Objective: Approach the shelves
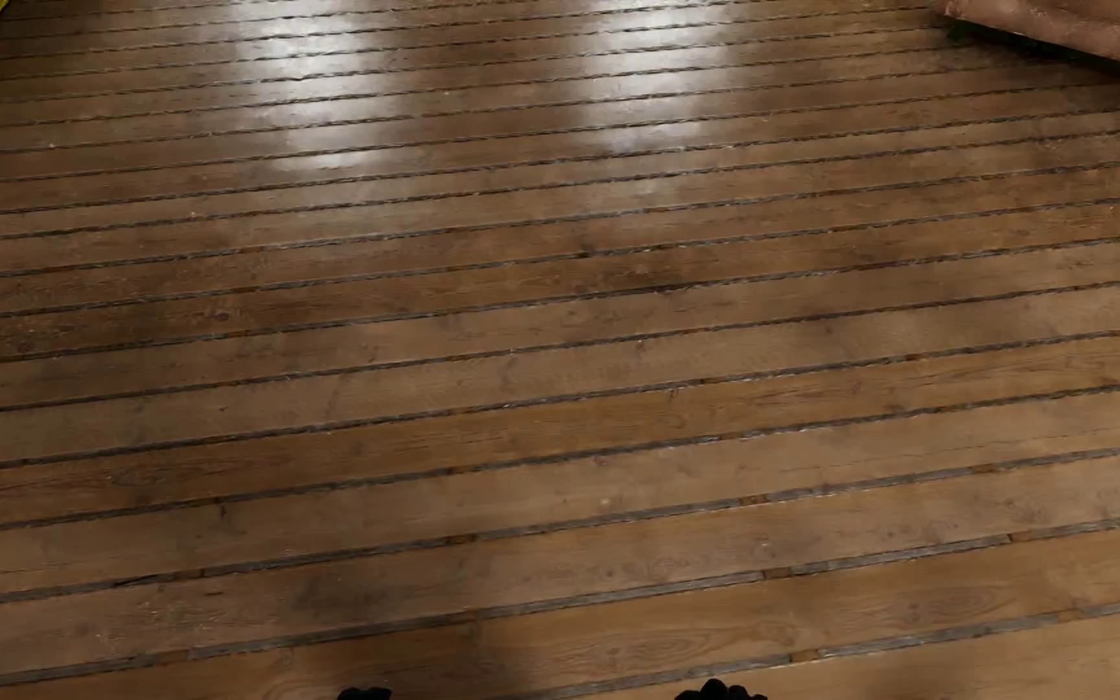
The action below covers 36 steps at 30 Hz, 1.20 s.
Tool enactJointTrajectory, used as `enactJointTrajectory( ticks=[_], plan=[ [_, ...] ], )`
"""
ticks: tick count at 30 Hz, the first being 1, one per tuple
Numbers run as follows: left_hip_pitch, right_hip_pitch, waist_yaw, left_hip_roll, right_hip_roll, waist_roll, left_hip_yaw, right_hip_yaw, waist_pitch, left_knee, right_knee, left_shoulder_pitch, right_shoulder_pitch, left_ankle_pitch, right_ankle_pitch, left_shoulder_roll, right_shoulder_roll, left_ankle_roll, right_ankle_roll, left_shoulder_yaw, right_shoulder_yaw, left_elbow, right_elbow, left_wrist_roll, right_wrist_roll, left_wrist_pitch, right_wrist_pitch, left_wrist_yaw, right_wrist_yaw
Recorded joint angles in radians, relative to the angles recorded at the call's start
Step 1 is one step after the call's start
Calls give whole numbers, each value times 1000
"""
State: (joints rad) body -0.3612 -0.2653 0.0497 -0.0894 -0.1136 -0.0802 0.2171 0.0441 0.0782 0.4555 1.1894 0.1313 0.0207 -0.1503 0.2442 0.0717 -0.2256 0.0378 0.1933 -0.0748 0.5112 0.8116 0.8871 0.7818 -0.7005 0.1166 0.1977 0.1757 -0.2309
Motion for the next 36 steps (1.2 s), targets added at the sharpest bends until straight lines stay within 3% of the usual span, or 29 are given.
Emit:
enactJointTrajectory(
  ticks=[2,3,5,7,10,11,12,14,16,18,20,21,23,25,27,29,30,32,33,34,36],
  plan=[
    [85,-125,-8,-28,24,-17,3,34,5,-6,86,-21,60,-52,-98,-2,-40,9,-9,20,-46,-9,-60,9,10,-32,-28,36,-21],
    [125,-182,-17,-39,39,-22,0,45,6,-4,72,-31,96,-80,-134,-7,-39,13,-46,30,-89,-18,-94,11,27,-41,-30,45,-38],
    [203,-276,-38,-52,57,-24,-12,46,4,-11,-71,-35,155,-125,-279,-6,-22,18,-77,21,-189,-70,-155,3,59,-58,-30,43,-53],
    [280,-330,-63,-60,52,-22,-27,13,-2,-46,-356,-47,197,-147,-337,11,-1,18,-120,-11,-283,-113,-192,10,57,-88,-25,49,-65],
    [405,-330,-98,-73,47,-14,-56,-75,-23,-148,-885,-68,227,-144,-268,37,34,10,-151,-71,-344,-135,-194,42,4,-93,-28,82,-78],
    [443,-328,-109,-79,57,-10,-70,-71,-30,-166,-998,-75,235,-142,-269,41,34,6,-114,-92,-348,-126,-184,45,-23,-84,-38,88,-71],
    [478,-330,-120,-82,70,-6,-85,-51,-38,-174,-1029,-79,241,-142,-267,42,33,2,-113,-105,-349,-110,-172,43,-47,-73,-50,89,-59],
    [552,-339,-140,-66,108,9,-121,-14,-53,-168,-928,-75,254,-123,-150,47,38,-15,-195,-112,-347,-60,-137,34,-96,-38,-72,58,-40],
    [587,-320,-152,-23,138,39,-133,-34,-63,-88,-815,-40,248,-12,-95,48,56,-45,-211,-81,-363,-9,-85,24,-131,18,-71,28,-22],
    [511,-270,-158,42,182,76,-144,-63,-58,146,-773,20,204,190,-161,52,92,-143,-230,-55,-415,12,-13,20,-141,57,-61,6,-26],
    [336,-197,-158,143,217,108,-131,-99,-46,482,-785,53,183,429,-219,99,119,-271,-242,-124,-437,0,8,50,-144,20,-84,-79,-52],
    [243,-162,-152,205,237,124,-118,-114,-39,621,-790,65,161,478,-246,139,129,-286,-247,-163,-428,-29,10,70,-152,-14,-102,-125,-52],
    [65,-88,-129,272,279,150,-130,-124,-24,779,-798,98,95,336,-302,174,138,-254,-258,-168,-381,-112,11,71,-186,-34,-136,-146,-39],
    [-79,-24,-102,300,314,166,-143,-113,-14,766,-773,146,18,144,-374,155,141,-200,-266,-70,-332,-198,9,9,-215,-14,-153,-83,-31],
    [-180,45,-78,302,327,171,-151,-88,-11,588,-764,190,-63,20,-436,105,149,-169,-271,26,-291,-261,2,-52,-222,8,-161,-5,-23],
    [-230,121,-57,298,323,169,-123,-62,-14,302,-787,190,-121,15,-480,84,145,-127,-272,41,-252,-263,-21,-63,-217,24,-177,6,-24],
    [-237,160,-46,289,319,167,-106,-51,-18,141,-805,181,-142,22,-497,89,146,-133,-272,23,-236,-248,-36,-48,-207,25,-184,-15,-28],
    [-220,245,-27,262,312,162,-82,-27,-28,-188,-855,168,-176,69,-519,104,152,-183,-272,-16,-196,-212,-52,3,-186,20,-194,-64,-34],
    [-232,285,-19,251,313,158,-101,-16,-31,-253,-860,169,-189,61,-531,108,157,-234,-270,-19,-173,-198,-52,24,-183,19,-195,-69,-35],
    [-235,323,-12,237,310,155,-137,-6,-35,-265,-859,174,-196,61,-542,101,160,-250,-268,-8,-152,-186,-49,32,-185,19,-193,-57,-35],
    [-245,390,-2,207,289,146,-163,6,-43,-154,-831,180,-185,179,-534,67,160,-153,-255,32,-131,-151,-44,15,-187,28,-178,-22,-28]
  ],
)
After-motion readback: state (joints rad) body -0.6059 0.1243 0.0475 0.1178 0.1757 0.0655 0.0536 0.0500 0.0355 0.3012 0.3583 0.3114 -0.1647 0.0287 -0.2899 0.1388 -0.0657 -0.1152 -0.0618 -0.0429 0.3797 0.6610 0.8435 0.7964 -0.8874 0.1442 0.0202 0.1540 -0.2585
